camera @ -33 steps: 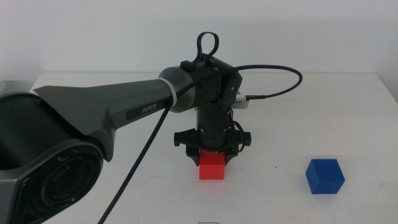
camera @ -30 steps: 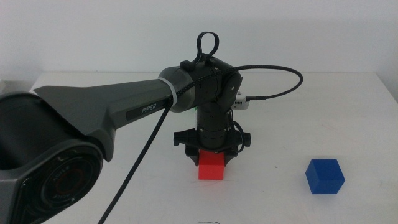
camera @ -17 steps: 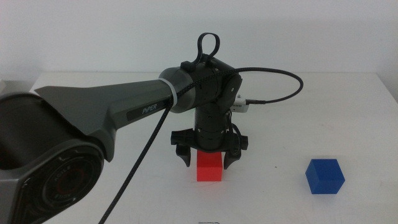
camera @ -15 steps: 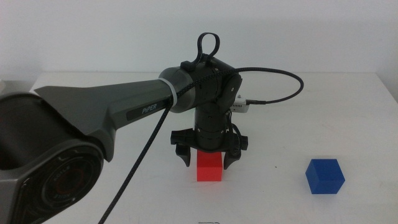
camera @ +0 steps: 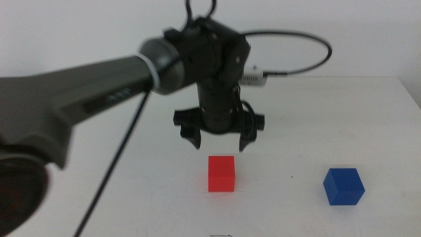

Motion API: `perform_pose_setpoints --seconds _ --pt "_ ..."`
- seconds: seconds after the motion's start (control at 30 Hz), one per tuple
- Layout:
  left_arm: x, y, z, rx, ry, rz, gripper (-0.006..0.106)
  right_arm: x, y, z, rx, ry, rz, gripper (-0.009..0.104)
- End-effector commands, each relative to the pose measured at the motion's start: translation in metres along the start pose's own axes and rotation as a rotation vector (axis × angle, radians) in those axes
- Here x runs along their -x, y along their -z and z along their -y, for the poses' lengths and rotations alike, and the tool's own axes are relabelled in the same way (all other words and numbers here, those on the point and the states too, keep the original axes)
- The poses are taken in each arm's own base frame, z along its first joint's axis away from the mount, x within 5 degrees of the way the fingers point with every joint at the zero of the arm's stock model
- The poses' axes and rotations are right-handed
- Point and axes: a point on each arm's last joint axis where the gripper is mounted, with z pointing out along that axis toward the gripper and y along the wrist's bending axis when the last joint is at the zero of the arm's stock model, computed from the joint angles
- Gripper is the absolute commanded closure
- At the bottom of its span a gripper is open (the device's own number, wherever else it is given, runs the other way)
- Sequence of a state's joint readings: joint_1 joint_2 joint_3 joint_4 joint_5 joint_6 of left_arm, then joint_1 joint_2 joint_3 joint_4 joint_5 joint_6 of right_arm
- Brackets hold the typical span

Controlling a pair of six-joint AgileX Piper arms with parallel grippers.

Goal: Stack red cubes first, then green, then blue cubes in a specific spot.

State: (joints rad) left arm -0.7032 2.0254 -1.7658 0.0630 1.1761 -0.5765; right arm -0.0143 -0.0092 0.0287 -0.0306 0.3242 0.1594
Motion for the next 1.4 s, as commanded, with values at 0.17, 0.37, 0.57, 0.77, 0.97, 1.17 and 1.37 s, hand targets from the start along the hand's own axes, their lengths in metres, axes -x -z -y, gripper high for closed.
perform_pose_setpoints --seconds 0.17,0.37,0.57,0.77,0.97,1.17,1.37 --pt "0.001 0.079 -0.01 -0.052 -0.034 0.185 0.007 0.013 0.004 -0.001 0.008 0.02 0.117 0.024" --pt "0.01 0.113 -0.014 -0.005 -0.038 0.261 0.007 0.013 0.004 -0.001 0.008 0.02 0.117 0.024" --pt "0.017 0.137 -0.016 -0.003 -0.03 0.343 0.007 0.013 0.004 -0.001 0.008 0.02 0.117 0.024" --pt "0.029 0.144 -0.031 -0.014 0.017 0.374 0.007 0.013 0.004 -0.001 0.008 0.02 0.117 0.024" --pt "0.045 0.139 -0.048 -0.077 0.054 0.4 0.007 0.013 0.004 -0.001 0.008 0.02 0.117 0.024" --pt "0.061 0.126 -0.051 -0.085 0.064 0.391 0.007 0.013 0.004 -0.001 0.008 0.02 0.117 0.024" --pt "0.078 0.117 -0.044 -0.081 0.048 0.392 0.007 0.013 0.004 -0.001 0.008 0.02 0.117 0.024"
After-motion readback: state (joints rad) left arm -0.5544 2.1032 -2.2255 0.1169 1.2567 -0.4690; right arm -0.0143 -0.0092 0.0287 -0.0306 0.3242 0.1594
